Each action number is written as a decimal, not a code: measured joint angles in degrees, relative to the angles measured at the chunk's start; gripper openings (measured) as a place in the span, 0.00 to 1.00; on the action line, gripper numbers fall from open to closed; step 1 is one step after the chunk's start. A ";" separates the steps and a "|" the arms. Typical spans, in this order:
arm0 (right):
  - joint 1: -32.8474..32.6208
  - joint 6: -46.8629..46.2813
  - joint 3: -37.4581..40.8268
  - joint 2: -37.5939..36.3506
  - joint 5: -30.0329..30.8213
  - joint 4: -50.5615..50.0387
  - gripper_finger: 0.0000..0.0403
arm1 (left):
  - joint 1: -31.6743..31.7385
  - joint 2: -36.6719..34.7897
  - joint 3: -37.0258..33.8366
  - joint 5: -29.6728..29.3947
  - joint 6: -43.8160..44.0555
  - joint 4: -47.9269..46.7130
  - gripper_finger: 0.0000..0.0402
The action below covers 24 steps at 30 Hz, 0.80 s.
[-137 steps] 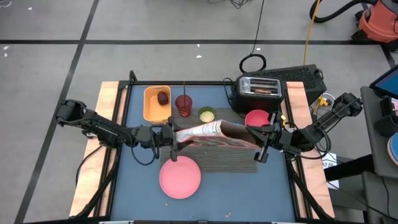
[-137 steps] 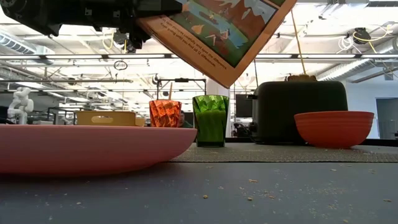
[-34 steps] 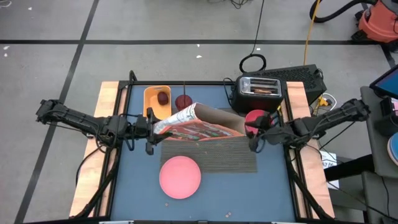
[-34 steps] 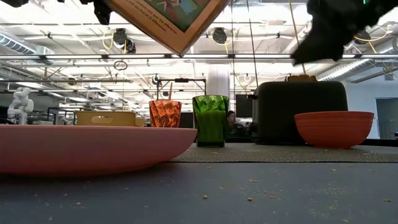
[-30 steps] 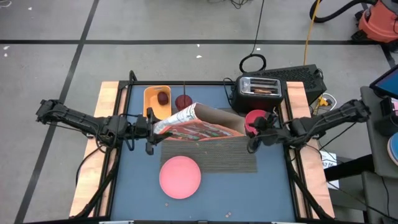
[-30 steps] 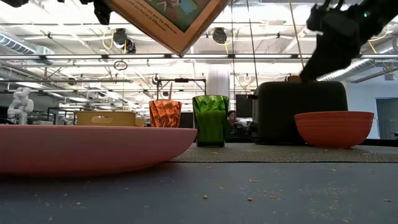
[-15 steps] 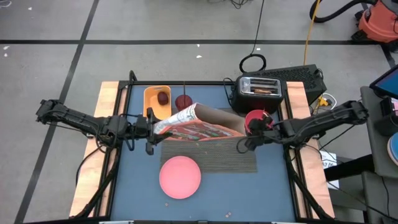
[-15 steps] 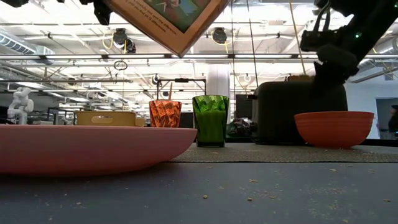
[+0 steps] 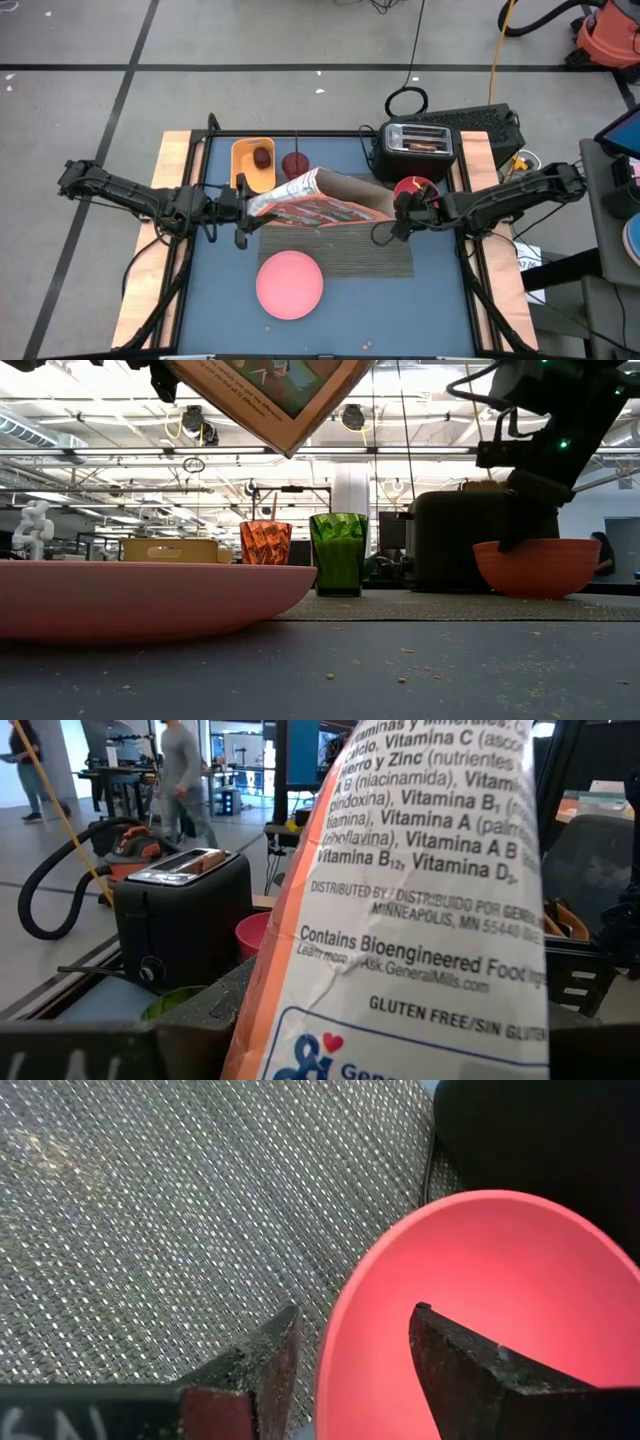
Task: Arrange a breakfast setting
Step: Pour the cereal from the cereal box into the pink bowl
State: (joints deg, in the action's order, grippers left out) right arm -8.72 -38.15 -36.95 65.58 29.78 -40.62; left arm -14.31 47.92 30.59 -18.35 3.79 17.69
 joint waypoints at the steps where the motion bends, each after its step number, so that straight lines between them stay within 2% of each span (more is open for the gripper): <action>1: 0.08 0.00 0.00 0.20 -0.04 0.00 0.43 | 0.01 0.00 0.00 0.00 0.01 0.00 0.52; 5: 0.08 0.00 0.00 0.86 -0.24 0.00 0.35 | 0.00 0.00 0.00 0.00 0.02 0.00 0.52; 12: 0.10 0.02 -0.02 0.90 -7.02 0.07 0.17 | 0.01 0.00 0.00 0.00 0.17 -0.01 0.52; 17: 0.10 0.02 -0.04 0.87 -9.08 0.06 0.04 | 0.00 0.00 0.00 0.00 0.17 -0.02 0.52; 24: 0.14 0.10 -0.04 0.86 -10.12 0.90 0.04 | 0.00 0.00 0.00 0.00 0.13 -0.02 0.52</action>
State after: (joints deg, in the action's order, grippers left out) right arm -8.58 -38.05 -36.99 66.44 19.65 -39.72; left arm -14.30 47.92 30.59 -18.35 3.92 17.67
